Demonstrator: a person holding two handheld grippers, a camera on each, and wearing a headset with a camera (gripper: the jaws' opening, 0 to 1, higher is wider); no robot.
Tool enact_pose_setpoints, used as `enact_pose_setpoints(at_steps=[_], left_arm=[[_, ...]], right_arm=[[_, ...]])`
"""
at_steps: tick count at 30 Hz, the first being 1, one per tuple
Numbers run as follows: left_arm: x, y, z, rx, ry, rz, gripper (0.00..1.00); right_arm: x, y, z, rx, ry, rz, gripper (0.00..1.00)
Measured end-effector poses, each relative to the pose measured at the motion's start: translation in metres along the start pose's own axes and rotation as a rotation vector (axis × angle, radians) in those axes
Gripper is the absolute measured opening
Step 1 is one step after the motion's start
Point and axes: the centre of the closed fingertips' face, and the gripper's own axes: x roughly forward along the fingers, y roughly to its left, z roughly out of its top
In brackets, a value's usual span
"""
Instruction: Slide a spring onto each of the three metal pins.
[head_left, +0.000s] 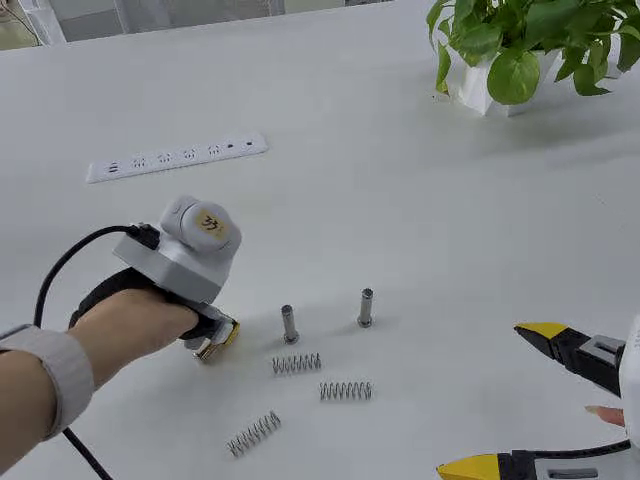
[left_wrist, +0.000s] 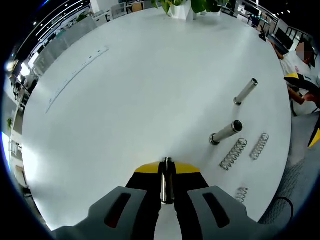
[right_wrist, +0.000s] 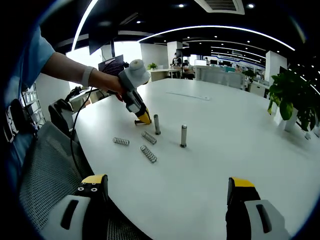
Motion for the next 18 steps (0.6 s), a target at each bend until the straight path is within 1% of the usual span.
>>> enact_pose_setpoints(at_steps=[4,7,9,18], left_arm=[[-0.001,-0.001,-0.001,-0.01,-0.019,-0.002,0.04],[-0.002,-0.002,-0.003,0.007,-0.024,0.002,0.04],[-0.003,-0.002,-0.003,0.005,-0.028,-0.002,0.04],[-0.018,0.002,0.005,-0.034,-0.09,-0.009,0.04]], right_arm=[[0.0,0.0,0.0,-0.001,0.001,0.002,0.99],[0.0,0.0,-0.001,-0.004,0.006,-0.002,0.99],[0.0,0.0,-0.002,-0.007,0.01,0.0,0.99],[0.0,0.001,-0.002,-0.012,0.013,0.004,0.99]])
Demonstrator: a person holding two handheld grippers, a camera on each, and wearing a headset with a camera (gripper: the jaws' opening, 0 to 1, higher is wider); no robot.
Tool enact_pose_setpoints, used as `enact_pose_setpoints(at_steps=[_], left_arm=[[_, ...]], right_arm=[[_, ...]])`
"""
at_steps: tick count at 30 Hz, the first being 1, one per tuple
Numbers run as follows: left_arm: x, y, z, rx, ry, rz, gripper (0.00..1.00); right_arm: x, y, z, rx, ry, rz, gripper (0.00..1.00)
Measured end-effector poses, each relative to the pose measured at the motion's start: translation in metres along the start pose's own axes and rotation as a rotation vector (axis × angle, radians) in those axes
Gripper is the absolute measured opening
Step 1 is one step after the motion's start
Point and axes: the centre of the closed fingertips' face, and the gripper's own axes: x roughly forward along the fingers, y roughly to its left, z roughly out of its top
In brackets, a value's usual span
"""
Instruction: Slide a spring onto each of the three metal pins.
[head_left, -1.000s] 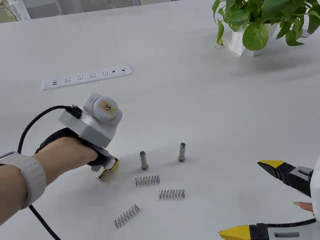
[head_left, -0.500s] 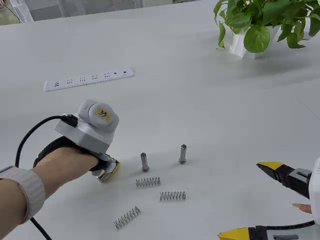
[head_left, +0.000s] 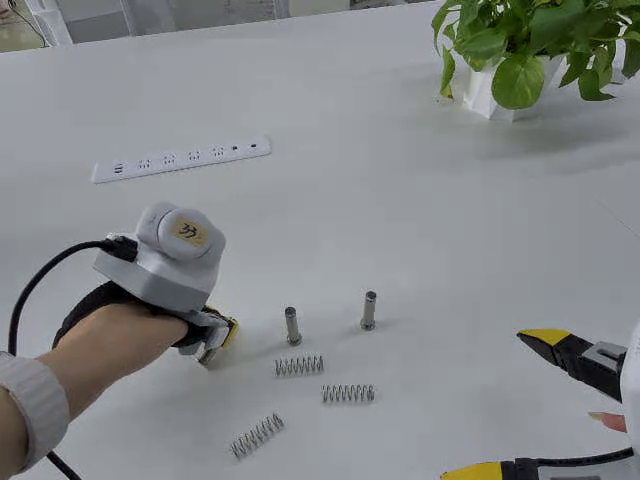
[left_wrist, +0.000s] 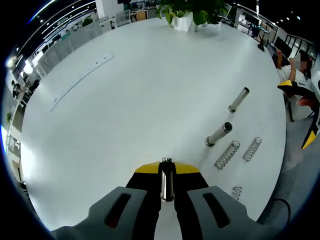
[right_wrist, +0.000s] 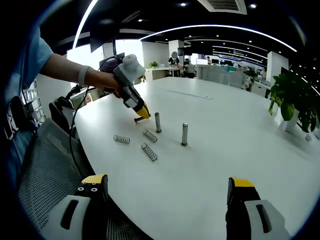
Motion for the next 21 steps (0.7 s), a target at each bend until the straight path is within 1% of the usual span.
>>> enact_pose_setpoints(at_steps=[4,5,14,21], left_arm=[[-0.008,-0.001,0.003,-0.008,-0.02,-0.001,0.04],[-0.009,0.0,0.004,-0.01,-0.032,0.001,0.04],[-0.02,-0.003,0.003,-0.008,-0.054,-0.002,0.04],[-0.024,-0.003,0.004,-0.012,-0.069,-0.006,0.04]], right_arm=[[0.001,0.0,0.0,-0.003,0.001,0.0,0.99],[0.001,0.0,0.0,-0.006,0.005,0.002,0.99],[0.001,0.002,0.0,-0.011,0.006,0.008,0.99],[0.002,0.003,0.0,-0.022,0.01,0.011,0.99]])
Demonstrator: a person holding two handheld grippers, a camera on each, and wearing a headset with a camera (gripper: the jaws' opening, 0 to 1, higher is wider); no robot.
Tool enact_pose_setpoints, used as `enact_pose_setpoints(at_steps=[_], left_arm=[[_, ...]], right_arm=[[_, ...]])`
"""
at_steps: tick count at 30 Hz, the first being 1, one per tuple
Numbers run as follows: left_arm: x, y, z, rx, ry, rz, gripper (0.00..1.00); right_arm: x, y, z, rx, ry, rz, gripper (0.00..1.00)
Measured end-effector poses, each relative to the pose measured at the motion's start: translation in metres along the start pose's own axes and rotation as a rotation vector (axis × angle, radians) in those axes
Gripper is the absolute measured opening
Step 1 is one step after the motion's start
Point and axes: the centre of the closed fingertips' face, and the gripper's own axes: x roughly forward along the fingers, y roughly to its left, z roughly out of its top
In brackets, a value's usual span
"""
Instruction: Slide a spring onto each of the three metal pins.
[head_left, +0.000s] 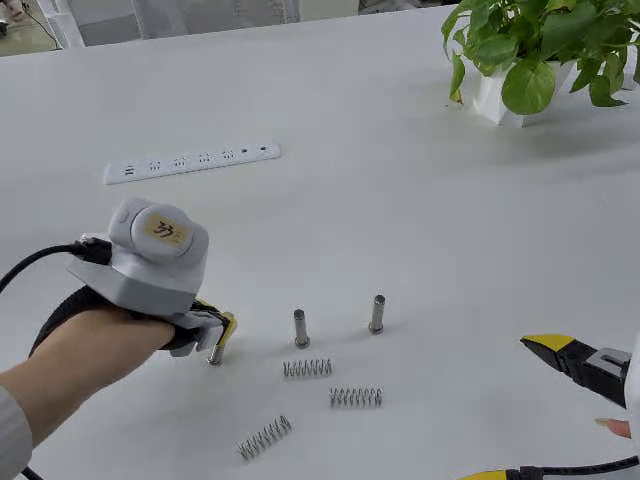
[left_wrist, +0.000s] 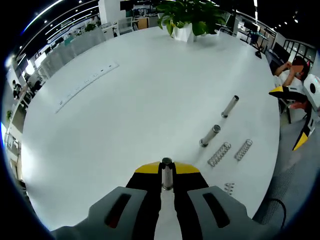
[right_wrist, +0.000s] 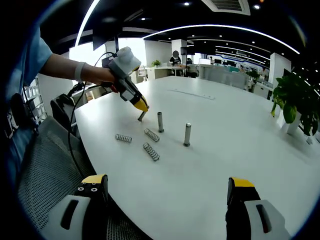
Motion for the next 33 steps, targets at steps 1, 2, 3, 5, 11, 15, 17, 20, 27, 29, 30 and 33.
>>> enact_pose_setpoints(at_steps=[1,2,3,5,11,15,17,20,27,29,30,33], left_arm=[[0.0,0.0,0.0,-0.001,-0.001,-0.002,0.04],[-0.001,-0.001,0.0,0.0,-0.002,-0.002,0.04],[-0.002,-0.001,0.0,0.001,-0.002,-0.001,0.04],[-0.002,-0.001,-0.001,-0.001,-0.003,-0.002,0.04],[-0.007,0.0,-0.005,-0.013,-0.016,0.001,0.04],[-0.01,0.0,-0.008,-0.022,-0.021,0.003,0.04],[-0.012,0.001,-0.009,-0.026,-0.025,0.005,0.04],[-0.013,0.002,-0.012,-0.036,-0.033,0.008,0.04],[-0.016,0.001,-0.015,-0.042,-0.039,0.011,0.04],[-0.017,0.0,-0.016,-0.043,-0.046,0.012,0.04],[-0.017,-0.001,-0.016,-0.042,-0.048,0.011,0.04],[-0.018,-0.002,-0.016,-0.05,-0.055,0.011,0.04]], right_arm=[[0.0,0.0,0.0,0.0,-0.001,0.001,0.99],[0.0,0.0,0.0,0.0,-0.001,0.001,0.99],[0.0,0.0,0.0,0.0,-0.001,0.001,0.99],[0.0,0.0,0.001,0.0,-0.003,0.001,0.99],[0.0,0.0,0.003,0.001,-0.008,0.001,0.99],[0.001,0.001,0.003,-0.002,-0.008,0.004,0.99],[0.001,0.002,0.004,-0.003,-0.009,0.005,0.99],[0.002,0.002,0.005,-0.007,-0.01,0.006,0.99],[0.003,0.003,0.005,-0.01,-0.007,0.011,0.99],[0.003,0.003,0.005,-0.01,-0.007,0.011,0.99],[0.002,0.003,0.005,-0.01,-0.008,0.011,0.99],[0.002,0.003,0.004,-0.01,-0.008,0.01,0.99]])
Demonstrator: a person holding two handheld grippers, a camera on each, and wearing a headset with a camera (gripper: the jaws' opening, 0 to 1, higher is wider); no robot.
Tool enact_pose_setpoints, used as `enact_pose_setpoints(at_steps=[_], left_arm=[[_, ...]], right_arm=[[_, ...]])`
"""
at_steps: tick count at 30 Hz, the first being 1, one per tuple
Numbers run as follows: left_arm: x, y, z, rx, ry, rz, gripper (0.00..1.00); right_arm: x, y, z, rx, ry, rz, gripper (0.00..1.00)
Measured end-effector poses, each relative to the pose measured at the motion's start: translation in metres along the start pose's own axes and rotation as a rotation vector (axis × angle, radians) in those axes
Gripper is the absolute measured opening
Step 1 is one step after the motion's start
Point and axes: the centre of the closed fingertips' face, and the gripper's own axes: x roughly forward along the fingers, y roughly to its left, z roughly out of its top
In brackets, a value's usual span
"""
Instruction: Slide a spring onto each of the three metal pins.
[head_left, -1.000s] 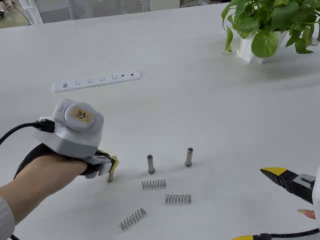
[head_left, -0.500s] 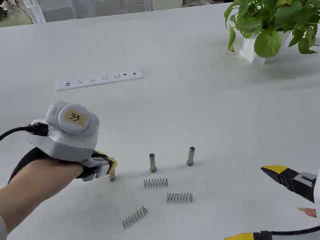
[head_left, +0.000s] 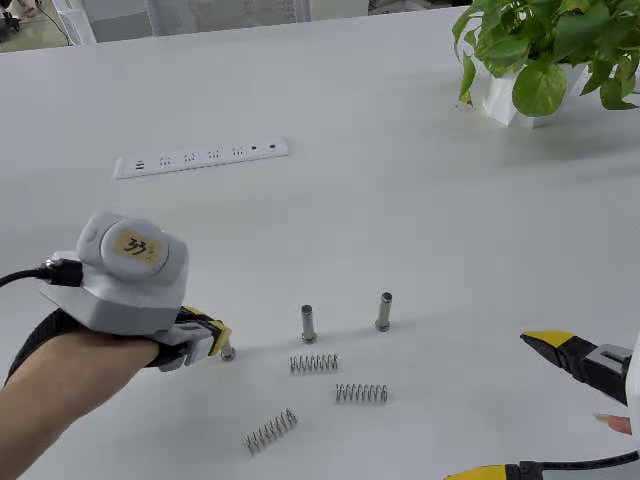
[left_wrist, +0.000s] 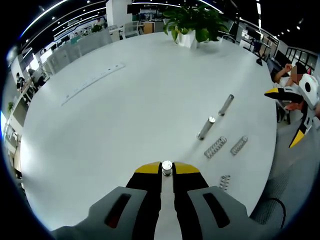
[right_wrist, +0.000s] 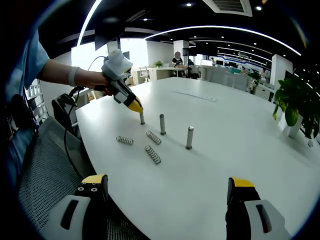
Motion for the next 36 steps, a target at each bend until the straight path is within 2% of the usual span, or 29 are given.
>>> enact_pose_setpoints(at_steps=[7,12,21,36], left_arm=[[-0.0009,-0.0007,-0.0004,-0.011,-0.008,-0.001,0.04],[-0.0016,-0.0026,-0.0012,0.002,-0.019,-0.002,0.04],[-0.0004,-0.0003,-0.0006,-0.011,-0.041,0.0,0.05],[-0.0024,-0.0028,0.0,0.003,-0.074,-0.002,0.05]], right_arm=[[-0.0001,0.0011,0.0,-0.002,0.0,0.002,0.99],[-0.0001,0.001,-0.0002,-0.002,0.002,0.0,0.99],[0.0001,0.0016,0.0005,-0.004,0.002,0.002,0.99],[0.0002,0.0022,0.0002,-0.007,0.007,0.003,0.99]])
